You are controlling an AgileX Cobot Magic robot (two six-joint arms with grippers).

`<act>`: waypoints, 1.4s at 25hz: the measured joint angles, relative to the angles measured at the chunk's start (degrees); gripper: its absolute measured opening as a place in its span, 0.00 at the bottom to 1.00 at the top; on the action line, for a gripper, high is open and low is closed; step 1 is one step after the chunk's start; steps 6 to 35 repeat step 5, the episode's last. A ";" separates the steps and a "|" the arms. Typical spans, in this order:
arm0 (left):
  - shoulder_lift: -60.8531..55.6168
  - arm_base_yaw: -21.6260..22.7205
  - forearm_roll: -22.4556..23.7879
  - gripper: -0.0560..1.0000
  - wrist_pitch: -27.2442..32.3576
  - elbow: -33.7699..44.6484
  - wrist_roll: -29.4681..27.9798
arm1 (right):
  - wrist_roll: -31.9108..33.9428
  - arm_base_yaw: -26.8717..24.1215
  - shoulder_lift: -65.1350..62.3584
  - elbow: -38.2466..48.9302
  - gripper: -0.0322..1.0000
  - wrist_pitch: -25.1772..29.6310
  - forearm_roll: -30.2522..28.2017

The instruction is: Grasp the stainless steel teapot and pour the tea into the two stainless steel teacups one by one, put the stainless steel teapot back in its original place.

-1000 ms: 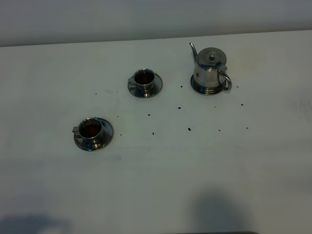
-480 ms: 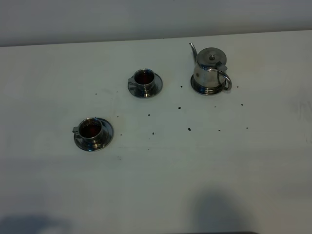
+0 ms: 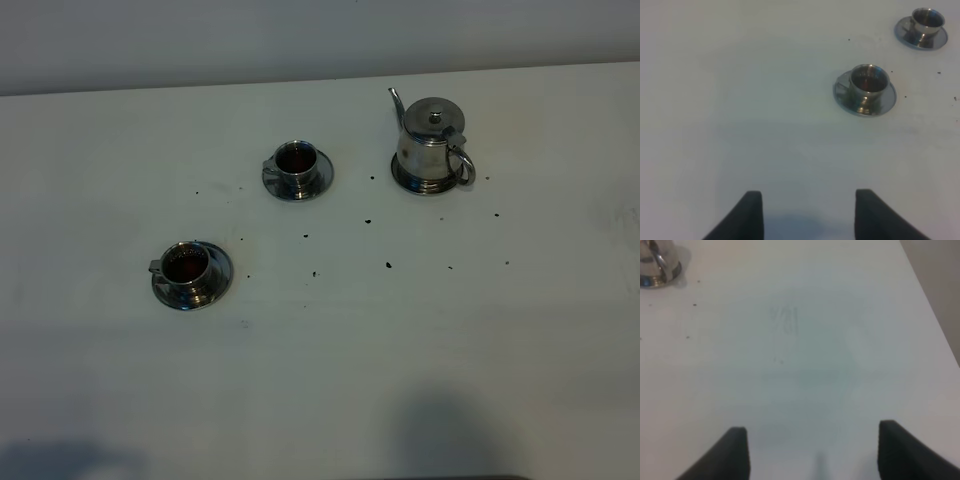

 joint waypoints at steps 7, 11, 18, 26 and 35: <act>0.00 0.00 0.00 0.48 0.00 0.00 0.00 | 0.00 0.00 0.00 0.00 0.55 0.00 0.00; 0.00 0.00 0.00 0.48 0.00 0.00 0.00 | 0.00 0.00 0.00 0.00 0.55 0.00 0.00; 0.00 0.00 0.00 0.48 0.00 0.00 0.00 | 0.00 0.00 0.00 0.00 0.55 0.00 0.00; 0.00 0.00 0.00 0.48 0.00 0.00 0.00 | 0.00 0.00 0.00 0.00 0.55 0.00 0.00; 0.00 0.00 0.00 0.48 0.00 0.00 0.00 | 0.00 0.00 0.00 0.00 0.55 0.00 0.00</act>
